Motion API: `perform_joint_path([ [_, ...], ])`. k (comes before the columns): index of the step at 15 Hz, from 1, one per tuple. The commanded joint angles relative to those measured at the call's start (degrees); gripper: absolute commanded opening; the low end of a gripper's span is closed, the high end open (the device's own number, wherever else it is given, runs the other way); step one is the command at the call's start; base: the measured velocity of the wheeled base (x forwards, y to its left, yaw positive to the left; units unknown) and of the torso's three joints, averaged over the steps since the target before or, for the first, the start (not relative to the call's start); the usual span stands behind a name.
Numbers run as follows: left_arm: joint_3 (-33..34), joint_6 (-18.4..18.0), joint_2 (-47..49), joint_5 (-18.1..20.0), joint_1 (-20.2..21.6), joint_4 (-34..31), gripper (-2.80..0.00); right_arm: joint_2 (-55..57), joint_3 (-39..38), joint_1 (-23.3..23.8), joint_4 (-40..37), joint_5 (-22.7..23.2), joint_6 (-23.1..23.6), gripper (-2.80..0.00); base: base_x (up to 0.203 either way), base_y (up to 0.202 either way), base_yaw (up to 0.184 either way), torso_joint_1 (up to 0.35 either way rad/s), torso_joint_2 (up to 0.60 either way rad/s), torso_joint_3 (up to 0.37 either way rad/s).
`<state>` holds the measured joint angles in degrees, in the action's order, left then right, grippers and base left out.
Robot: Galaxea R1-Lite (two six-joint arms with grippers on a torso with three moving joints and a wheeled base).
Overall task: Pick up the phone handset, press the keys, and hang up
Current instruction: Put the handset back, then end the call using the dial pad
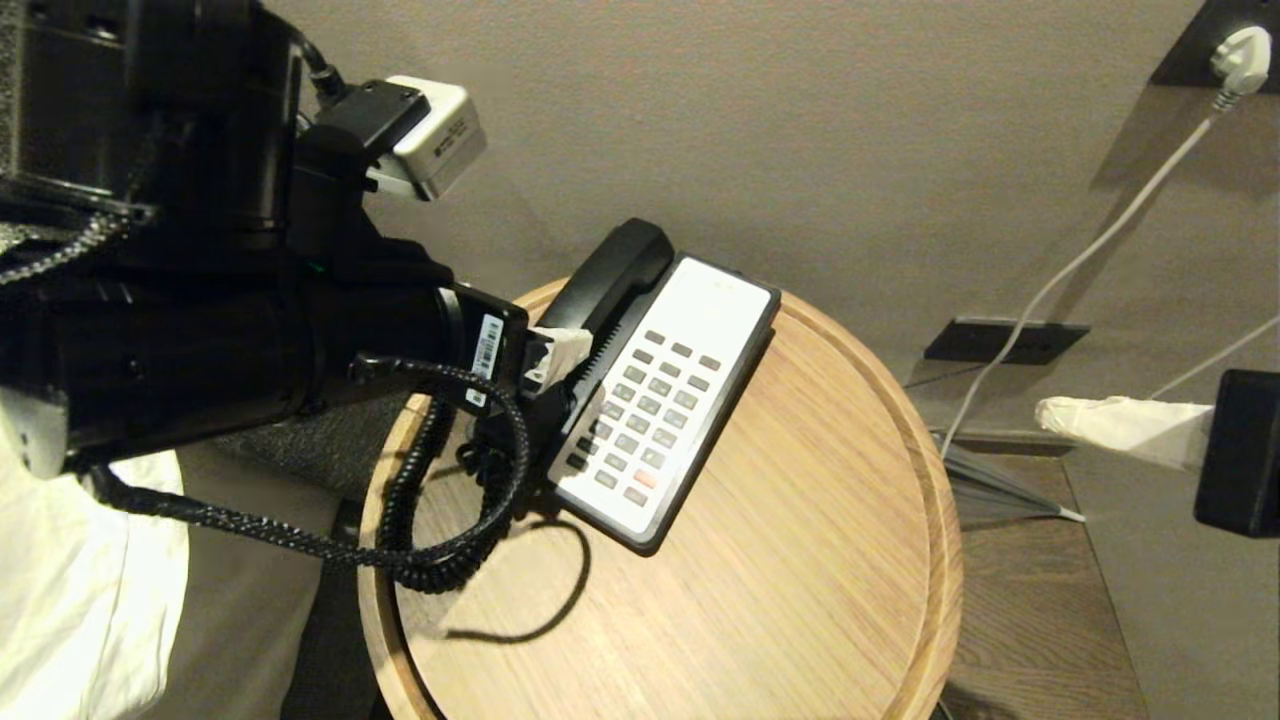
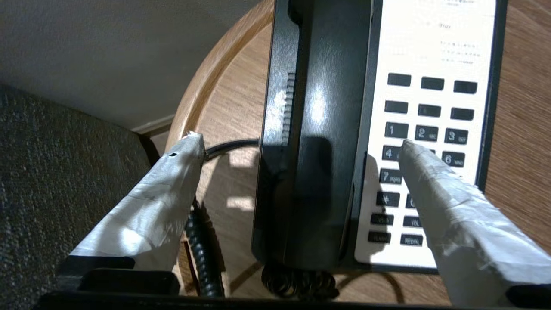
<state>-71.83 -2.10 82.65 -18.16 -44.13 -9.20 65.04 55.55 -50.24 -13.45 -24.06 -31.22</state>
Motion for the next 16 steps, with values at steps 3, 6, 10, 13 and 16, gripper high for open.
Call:
perform_joint_path([
  [3,2.97,3.83,-4.13,-0.06,-0.07,-0.41,-2.8,1.32,0.0,-0.12,0.09,0.08,0.11,-2.8,0.0,0.0,0.0,0.0,0.0,0.0],
  [6,4.53,12.09,-8.1,-0.12,-0.49,-0.49,-2.8,4.14,0.9,-0.49,2.41,3.86,-0.04,-2.8,0.0,0.0,0.0,0.0,0.0,0.0],
  [10,9.79,23.22,-17.97,0.56,-1.14,0.34,-2.8,11.7,6.19,-3.73,5.61,7.76,-0.04,-2.8,0.0,0.0,0.0,0.0,0.0,0.0],
  [13,15.68,31.29,-27.29,4.07,-1.02,3.36,-2.8,17.35,10.59,-8.97,5.79,9.98,-0.2,-2.8,0.0,0.0,0.0,0.0,0.0,0.0],
  [16,28.03,33.6,-35.39,8.44,4.1,13.55,-2.8,22.2,10.88,-10.34,6.4,10.12,-0.32,-2.8,0.0,0.0,0.0,0.0,0.0,0.0],
])
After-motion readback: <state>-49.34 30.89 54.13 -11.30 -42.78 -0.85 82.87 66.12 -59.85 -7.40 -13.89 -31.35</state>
